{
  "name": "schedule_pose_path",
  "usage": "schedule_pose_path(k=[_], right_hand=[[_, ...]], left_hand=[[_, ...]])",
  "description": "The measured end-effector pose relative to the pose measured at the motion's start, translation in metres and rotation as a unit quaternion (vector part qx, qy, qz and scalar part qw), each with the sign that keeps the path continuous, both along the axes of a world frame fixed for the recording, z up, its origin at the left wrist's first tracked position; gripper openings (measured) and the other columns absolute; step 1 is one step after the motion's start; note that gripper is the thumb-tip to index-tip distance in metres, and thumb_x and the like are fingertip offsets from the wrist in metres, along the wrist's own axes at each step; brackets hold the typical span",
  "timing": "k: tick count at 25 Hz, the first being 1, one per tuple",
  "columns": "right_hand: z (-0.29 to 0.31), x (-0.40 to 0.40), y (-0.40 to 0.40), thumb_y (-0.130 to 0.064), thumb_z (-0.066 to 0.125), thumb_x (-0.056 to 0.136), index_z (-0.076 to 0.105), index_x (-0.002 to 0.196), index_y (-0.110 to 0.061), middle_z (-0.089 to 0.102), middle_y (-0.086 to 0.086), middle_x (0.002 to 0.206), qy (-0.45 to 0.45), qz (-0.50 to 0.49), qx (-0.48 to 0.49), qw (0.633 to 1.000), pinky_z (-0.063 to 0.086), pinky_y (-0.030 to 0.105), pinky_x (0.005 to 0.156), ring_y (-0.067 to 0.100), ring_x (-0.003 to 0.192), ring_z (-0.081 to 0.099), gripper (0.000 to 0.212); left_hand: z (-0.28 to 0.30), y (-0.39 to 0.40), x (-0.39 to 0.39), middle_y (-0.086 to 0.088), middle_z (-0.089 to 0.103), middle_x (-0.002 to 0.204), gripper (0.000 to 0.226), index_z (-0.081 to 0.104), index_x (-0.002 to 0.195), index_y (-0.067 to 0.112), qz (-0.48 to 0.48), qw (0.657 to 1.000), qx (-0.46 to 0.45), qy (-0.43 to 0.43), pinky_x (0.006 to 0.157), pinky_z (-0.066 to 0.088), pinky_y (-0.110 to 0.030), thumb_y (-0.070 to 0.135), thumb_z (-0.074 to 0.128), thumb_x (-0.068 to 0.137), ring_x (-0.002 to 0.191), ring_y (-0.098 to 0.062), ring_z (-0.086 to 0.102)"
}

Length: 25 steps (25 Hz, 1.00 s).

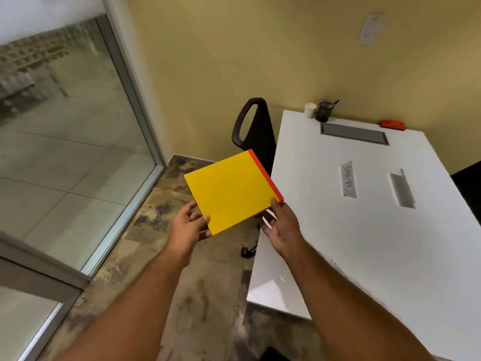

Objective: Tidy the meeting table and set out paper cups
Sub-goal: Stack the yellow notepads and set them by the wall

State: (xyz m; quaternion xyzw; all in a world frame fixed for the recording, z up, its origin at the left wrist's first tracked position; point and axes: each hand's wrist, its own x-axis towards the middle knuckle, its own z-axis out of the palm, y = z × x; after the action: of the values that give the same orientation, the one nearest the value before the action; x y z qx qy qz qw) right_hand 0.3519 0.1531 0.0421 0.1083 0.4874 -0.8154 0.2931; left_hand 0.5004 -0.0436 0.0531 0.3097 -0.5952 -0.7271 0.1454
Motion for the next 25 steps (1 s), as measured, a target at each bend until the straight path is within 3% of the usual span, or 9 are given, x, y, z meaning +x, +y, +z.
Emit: schedule_pose_path(k=[4, 8, 13, 18, 20, 23, 25], right_hand=[[0.013, -0.003, -0.072, -0.012, 0.064, 0.102, 0.065, 0.12, -0.021, 0.071, 0.009, 0.126, 0.025, 0.054, -0.026, 0.998, 0.054, 0.045, 0.094, 0.028, 0.117, 0.065, 0.02], [0.009, -0.027, -0.114, -0.011, 0.064, 0.102, 0.064, 0.12, -0.023, 0.074, 0.003, 0.122, 0.083, 0.019, 0.0, 0.996, 0.054, 0.045, 0.092, 0.023, 0.113, 0.068, 0.021], [0.004, -0.092, -0.161, -0.012, 0.066, 0.102, 0.065, 0.116, -0.026, 0.074, 0.002, 0.119, 0.14, -0.043, 0.036, 0.989, 0.06, 0.04, 0.084, 0.022, 0.111, 0.071, 0.019], [0.026, -0.194, -0.205, -0.023, 0.068, 0.102, 0.063, 0.112, -0.029, 0.072, 0.002, 0.116, 0.173, -0.091, 0.1, 0.976, 0.061, 0.032, 0.069, 0.024, 0.107, 0.07, 0.013], [0.038, -0.24, -0.215, -0.024, 0.066, 0.103, 0.061, 0.117, -0.028, 0.069, 0.0, 0.119, 0.179, -0.108, 0.103, 0.972, 0.062, 0.029, 0.068, 0.022, 0.107, 0.069, 0.016], [0.052, -0.296, -0.219, -0.024, 0.063, 0.105, 0.055, 0.128, -0.025, 0.063, 0.0, 0.129, 0.142, -0.145, 0.105, 0.974, 0.061, 0.03, 0.071, 0.023, 0.112, 0.066, 0.024], [0.055, -0.321, -0.215, -0.023, 0.062, 0.105, 0.053, 0.133, -0.022, 0.061, 0.002, 0.134, 0.118, -0.155, 0.098, 0.976, 0.061, 0.032, 0.074, 0.026, 0.117, 0.065, 0.03]], left_hand=[[0.009, -0.041, -0.024, 0.008, 0.079, 0.102, 0.047, 0.055, 0.141, 0.023, 0.028, 0.999, 0.017, 0.024, 0.065, 0.061, -0.033, 0.0, 0.059, 0.1, 0.077, -0.012, 0.071], [0.012, -0.072, -0.069, -0.001, 0.078, 0.116, 0.049, 0.052, 0.145, 0.02, 0.014, 0.999, 0.014, 0.03, 0.063, 0.059, -0.033, 0.0, 0.059, 0.1, 0.088, -0.017, 0.072], [0.012, -0.127, -0.147, 0.0, 0.079, 0.109, 0.042, 0.058, 0.135, 0.02, -0.043, 0.999, 0.007, 0.031, 0.06, 0.058, -0.029, -0.001, 0.059, 0.099, 0.081, -0.013, 0.074], [0.041, -0.197, -0.268, 0.013, 0.069, 0.071, 0.032, 0.061, 0.117, 0.018, -0.145, 0.989, -0.03, 0.014, 0.068, 0.061, -0.035, -0.004, 0.065, 0.094, 0.068, -0.007, 0.07], [0.052, -0.213, -0.325, 0.009, 0.071, 0.075, 0.031, 0.061, 0.116, 0.016, -0.171, 0.984, -0.037, 0.018, 0.069, 0.061, -0.035, -0.002, 0.068, 0.092, 0.07, -0.01, 0.072], [0.062, -0.217, -0.4, 0.002, 0.072, 0.087, 0.021, 0.064, 0.112, 0.017, -0.197, 0.98, -0.02, 0.029, 0.064, 0.06, -0.035, 0.016, 0.072, 0.093, 0.066, -0.012, 0.068], [0.06, -0.211, -0.437, -0.002, 0.066, 0.084, 0.02, 0.063, 0.114, 0.012, -0.199, 0.979, -0.027, 0.03, 0.059, 0.058, -0.032, 0.018, 0.07, 0.096, 0.062, -0.011, 0.063]])
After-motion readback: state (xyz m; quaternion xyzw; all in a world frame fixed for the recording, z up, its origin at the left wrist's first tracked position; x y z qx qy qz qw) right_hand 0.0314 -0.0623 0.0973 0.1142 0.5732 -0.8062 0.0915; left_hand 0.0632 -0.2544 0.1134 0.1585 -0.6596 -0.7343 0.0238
